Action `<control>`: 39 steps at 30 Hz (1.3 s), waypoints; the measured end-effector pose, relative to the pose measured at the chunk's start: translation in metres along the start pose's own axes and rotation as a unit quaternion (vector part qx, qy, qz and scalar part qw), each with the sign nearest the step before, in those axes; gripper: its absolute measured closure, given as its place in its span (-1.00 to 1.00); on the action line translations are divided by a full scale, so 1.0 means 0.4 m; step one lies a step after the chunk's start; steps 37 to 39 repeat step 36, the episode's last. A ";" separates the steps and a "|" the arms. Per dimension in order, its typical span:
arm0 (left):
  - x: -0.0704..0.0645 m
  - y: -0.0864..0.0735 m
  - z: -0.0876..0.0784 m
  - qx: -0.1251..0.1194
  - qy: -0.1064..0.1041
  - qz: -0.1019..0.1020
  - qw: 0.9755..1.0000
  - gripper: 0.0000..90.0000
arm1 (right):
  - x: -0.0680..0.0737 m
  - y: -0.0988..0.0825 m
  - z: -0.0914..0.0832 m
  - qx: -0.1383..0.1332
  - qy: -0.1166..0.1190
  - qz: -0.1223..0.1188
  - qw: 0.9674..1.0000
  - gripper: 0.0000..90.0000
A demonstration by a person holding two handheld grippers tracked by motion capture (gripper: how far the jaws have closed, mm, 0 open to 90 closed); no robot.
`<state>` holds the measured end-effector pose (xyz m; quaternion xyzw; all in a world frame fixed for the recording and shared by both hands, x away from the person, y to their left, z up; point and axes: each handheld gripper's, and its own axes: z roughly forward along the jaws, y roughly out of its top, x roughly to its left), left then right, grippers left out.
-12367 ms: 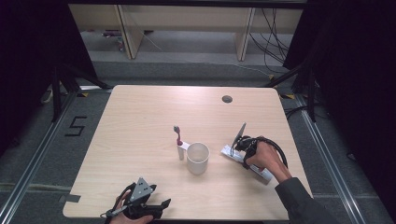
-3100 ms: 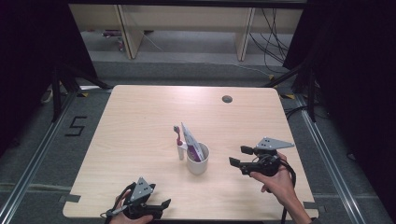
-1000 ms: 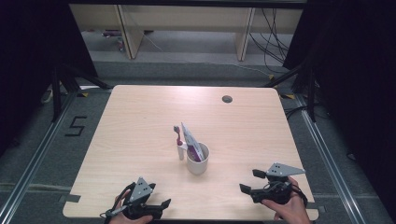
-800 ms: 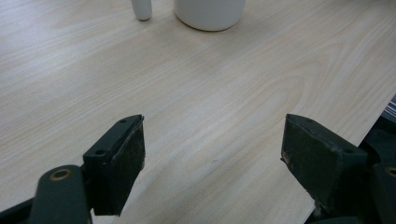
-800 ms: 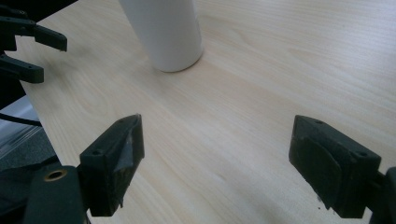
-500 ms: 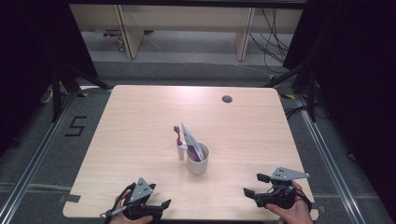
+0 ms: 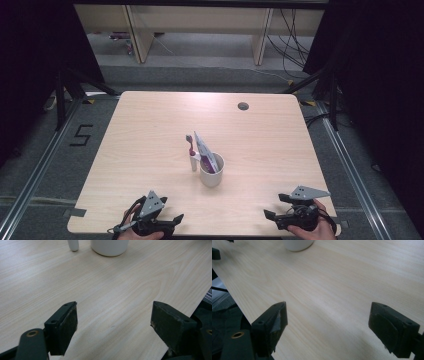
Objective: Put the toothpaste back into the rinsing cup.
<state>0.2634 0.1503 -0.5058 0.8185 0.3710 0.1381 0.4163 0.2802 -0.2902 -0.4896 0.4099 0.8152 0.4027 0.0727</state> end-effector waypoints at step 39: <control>-0.001 0.000 0.002 -0.003 0.000 0.002 1.000 -0.61 | -0.002 -0.017 0.001 0.016 -0.011 -0.011 1.000 -0.64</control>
